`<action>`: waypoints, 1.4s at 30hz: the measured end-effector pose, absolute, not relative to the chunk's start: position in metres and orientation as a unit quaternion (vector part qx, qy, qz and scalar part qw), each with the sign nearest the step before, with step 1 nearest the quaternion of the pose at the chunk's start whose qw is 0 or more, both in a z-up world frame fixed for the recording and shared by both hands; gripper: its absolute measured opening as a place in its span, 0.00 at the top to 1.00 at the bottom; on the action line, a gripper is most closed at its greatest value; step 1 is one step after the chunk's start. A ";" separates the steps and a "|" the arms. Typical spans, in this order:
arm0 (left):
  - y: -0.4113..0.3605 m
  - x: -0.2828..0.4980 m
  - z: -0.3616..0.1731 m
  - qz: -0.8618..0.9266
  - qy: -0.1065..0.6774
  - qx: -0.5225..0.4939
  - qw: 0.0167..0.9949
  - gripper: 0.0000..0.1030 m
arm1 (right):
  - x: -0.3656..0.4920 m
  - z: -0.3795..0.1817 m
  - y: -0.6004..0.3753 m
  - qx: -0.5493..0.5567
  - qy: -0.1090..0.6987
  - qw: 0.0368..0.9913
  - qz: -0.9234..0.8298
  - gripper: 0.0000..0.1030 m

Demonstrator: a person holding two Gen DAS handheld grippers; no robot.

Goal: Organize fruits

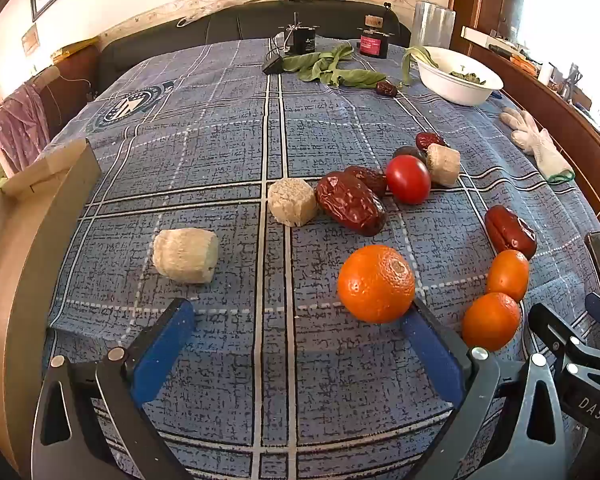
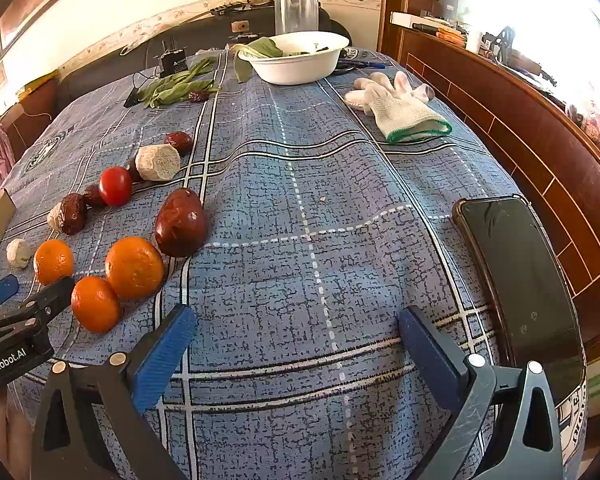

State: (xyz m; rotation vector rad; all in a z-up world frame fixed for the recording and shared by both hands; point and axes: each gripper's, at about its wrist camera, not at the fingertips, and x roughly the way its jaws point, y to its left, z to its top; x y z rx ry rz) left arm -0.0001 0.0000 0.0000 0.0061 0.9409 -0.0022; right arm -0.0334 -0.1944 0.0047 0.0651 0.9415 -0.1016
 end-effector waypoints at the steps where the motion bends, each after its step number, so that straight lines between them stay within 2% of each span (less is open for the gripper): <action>1: 0.000 0.000 0.000 -0.001 0.454 0.003 0.891 0.00 | -0.033 0.005 -0.194 0.031 0.454 0.889 -0.049 0.00; 30: 0.000 0.001 0.000 -0.004 0.459 0.004 0.888 0.00 | -0.032 0.004 -0.196 0.033 0.455 0.889 -0.048 0.00; 39: 0.000 0.004 0.000 -0.038 0.480 0.019 0.876 0.00 | -0.020 0.003 -0.198 0.047 0.480 0.874 -0.064 0.00; 42: 0.004 -0.008 0.006 -0.057 0.476 -0.001 0.878 0.07 | -0.025 0.004 -0.197 0.046 0.480 0.874 -0.061 0.00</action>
